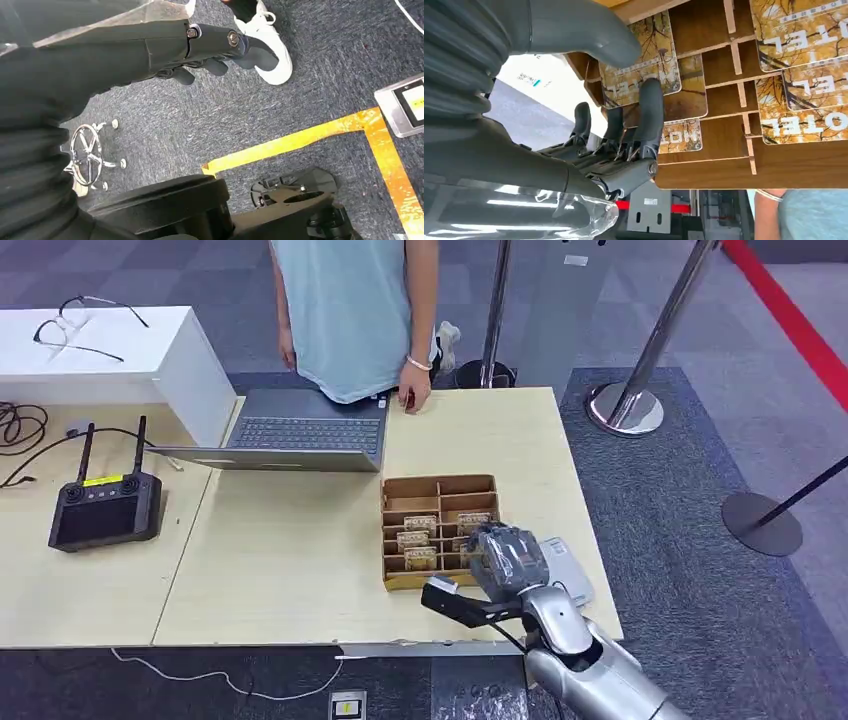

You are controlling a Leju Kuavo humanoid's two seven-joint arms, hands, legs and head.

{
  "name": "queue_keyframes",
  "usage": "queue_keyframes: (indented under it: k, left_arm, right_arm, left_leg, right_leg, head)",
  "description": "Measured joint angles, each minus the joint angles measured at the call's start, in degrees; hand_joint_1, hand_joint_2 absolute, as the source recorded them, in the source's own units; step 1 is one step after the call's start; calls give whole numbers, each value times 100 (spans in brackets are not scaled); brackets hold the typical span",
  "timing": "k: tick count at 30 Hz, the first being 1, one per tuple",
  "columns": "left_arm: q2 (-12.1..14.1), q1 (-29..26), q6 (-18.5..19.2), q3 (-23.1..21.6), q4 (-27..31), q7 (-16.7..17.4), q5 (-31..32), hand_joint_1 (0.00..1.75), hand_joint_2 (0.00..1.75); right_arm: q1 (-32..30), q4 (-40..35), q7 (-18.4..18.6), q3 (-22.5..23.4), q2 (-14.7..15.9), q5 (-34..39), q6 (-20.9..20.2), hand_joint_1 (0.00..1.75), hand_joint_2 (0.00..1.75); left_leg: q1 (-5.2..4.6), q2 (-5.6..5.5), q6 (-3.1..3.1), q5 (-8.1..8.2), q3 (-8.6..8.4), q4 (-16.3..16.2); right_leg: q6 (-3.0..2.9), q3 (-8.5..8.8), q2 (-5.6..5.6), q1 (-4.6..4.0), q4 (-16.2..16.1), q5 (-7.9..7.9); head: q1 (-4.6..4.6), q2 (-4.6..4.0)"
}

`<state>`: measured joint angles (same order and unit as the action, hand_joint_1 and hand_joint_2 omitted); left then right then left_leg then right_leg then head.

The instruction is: Pass the card to the sensor for recognition and then transmit it.

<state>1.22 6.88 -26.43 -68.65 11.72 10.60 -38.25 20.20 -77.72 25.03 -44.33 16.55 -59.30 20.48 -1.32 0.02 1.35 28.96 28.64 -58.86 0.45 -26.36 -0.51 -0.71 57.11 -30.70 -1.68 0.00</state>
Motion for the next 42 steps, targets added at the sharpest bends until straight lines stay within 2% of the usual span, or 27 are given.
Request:
queue_keyframes:
  k: [1,2,3,4,22,32,42]
  left_arm:
    - [0,0,0,0,0,0,0,0,175]
    - [0,0,0,0,0,-2,2,0,175]
    - [0,0,0,0,0,-2,2,0,175]
    - [0,0,0,0,0,-2,0,0,175]
    - [-7,-1,-17,0,0,-57,11,0,175]
    - [-7,-1,-28,0,0,-59,22,0,175]
    - [-9,-1,-22,0,0,-59,50,0,175]
  right_arm:
    - [0,0,0,0,0,-2,0,91,175]
    - [1,0,0,0,0,-6,0,106,175]
    - [2,0,0,0,0,-7,0,159,175]
    - [4,-2,0,0,0,-7,-2,175,175]
    - [119,-9,-83,-59,-57,-28,-24,175,175]
    - [232,-90,-68,-55,-61,-175,208,175,175]
    - [353,-282,2,-44,-83,-306,245,175,175]
  left_leg:
    - [0,0,0,0,0,0]
    - [0,0,0,0,0,0]
    - [0,0,0,0,0,0]
    - [0,0,0,0,0,0]
    - [0,0,0,0,0,0]
    - [0,-1,0,0,-1,0]
    - [0,0,0,0,0,0]
  right_leg:
    - [0,0,0,0,0,0]
    - [0,0,0,0,0,0]
    - [0,0,0,0,0,0]
    - [0,0,0,0,0,0]
    - [0,2,0,0,0,0]
    - [0,1,0,0,0,0]
    - [0,1,0,0,1,0]
  head:
    - [0,0]
    - [0,0]
    - [0,0]
    - [0,0]
    - [0,0]
    - [0,0]
    - [0,0]
